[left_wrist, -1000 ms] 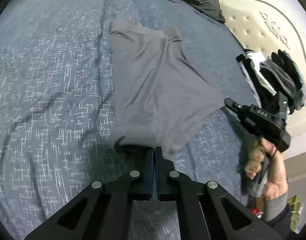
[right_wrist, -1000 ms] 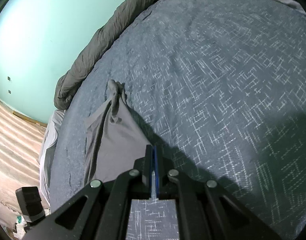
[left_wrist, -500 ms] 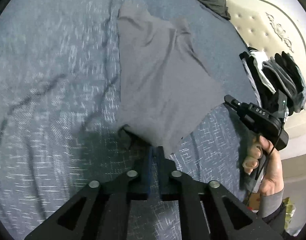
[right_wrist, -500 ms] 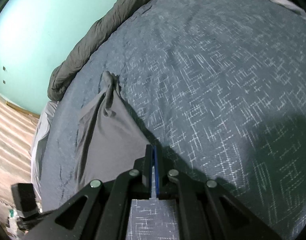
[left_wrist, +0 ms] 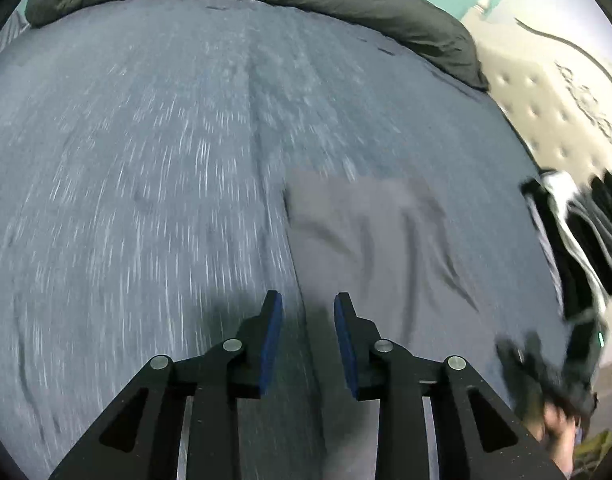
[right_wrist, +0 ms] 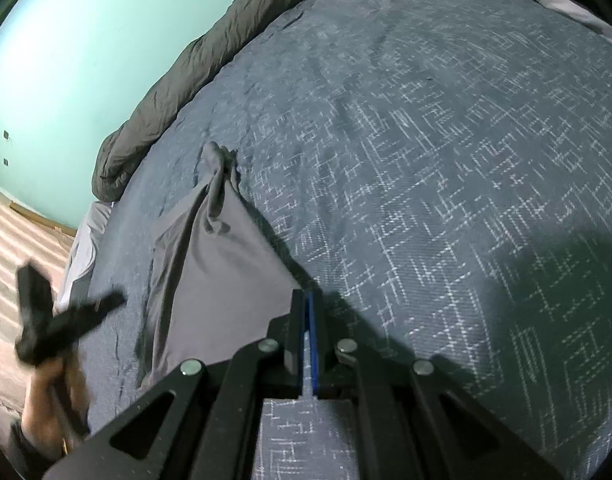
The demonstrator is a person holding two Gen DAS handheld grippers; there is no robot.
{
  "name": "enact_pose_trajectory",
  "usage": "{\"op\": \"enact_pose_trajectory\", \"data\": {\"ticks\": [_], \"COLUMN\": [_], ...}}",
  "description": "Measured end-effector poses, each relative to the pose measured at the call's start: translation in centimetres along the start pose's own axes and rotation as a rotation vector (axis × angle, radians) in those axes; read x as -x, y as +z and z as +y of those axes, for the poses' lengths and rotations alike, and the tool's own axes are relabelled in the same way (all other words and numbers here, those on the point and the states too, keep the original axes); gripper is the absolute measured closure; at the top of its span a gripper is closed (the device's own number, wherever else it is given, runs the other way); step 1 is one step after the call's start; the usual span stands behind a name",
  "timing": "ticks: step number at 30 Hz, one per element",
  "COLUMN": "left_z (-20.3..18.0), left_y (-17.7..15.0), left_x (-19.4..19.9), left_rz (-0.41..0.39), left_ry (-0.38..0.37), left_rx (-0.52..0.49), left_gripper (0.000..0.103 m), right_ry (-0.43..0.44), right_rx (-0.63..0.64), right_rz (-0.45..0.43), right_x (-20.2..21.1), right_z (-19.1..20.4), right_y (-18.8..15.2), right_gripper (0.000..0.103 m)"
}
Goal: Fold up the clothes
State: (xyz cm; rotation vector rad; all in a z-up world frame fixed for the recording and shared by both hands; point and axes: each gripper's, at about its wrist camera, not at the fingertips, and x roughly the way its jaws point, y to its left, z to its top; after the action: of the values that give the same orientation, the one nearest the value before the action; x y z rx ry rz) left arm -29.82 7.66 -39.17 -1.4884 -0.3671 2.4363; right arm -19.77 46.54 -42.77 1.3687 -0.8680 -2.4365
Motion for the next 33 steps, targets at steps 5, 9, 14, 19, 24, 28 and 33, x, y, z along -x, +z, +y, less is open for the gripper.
{"op": "enact_pose_trajectory", "data": {"ticks": [5, 9, 14, 19, 24, 28, 33], "left_z": [0.6, 1.2, 1.4, 1.3, 0.7, 0.3, 0.7], "left_y": [3.1, 3.9, 4.1, 4.3, 4.7, 4.6, 4.6], "left_x": [-3.5, -5.4, -5.0, -5.0, -5.8, -5.7, -5.8], "left_rz": [-0.002, 0.017, -0.007, -0.022, -0.004, -0.009, -0.013], "left_ry": [-0.024, -0.062, -0.05, -0.031, -0.027, -0.023, -0.046], "left_rx": [0.035, 0.055, 0.044, 0.051, 0.025, -0.021, -0.032], "left_gripper": [0.073, 0.076, 0.096, 0.096, 0.096, 0.096, 0.096], "right_ry": [0.001, -0.011, -0.022, -0.066, -0.075, -0.023, -0.018], "right_rx": [0.009, 0.011, -0.024, -0.015, -0.015, 0.034, 0.058], "right_rz": [-0.004, -0.008, -0.054, -0.066, -0.038, 0.04, -0.018], "right_x": [-0.1, -0.3, 0.8, 0.9, 0.5, -0.6, 1.0], "right_z": [-0.1, -0.3, -0.8, -0.6, -1.0, -0.2, 0.7], "right_y": [0.2, 0.2, 0.1, 0.1, -0.2, 0.0, 1.7], "right_gripper": [0.101, 0.101, 0.101, 0.102, 0.102, 0.101, 0.075]}}
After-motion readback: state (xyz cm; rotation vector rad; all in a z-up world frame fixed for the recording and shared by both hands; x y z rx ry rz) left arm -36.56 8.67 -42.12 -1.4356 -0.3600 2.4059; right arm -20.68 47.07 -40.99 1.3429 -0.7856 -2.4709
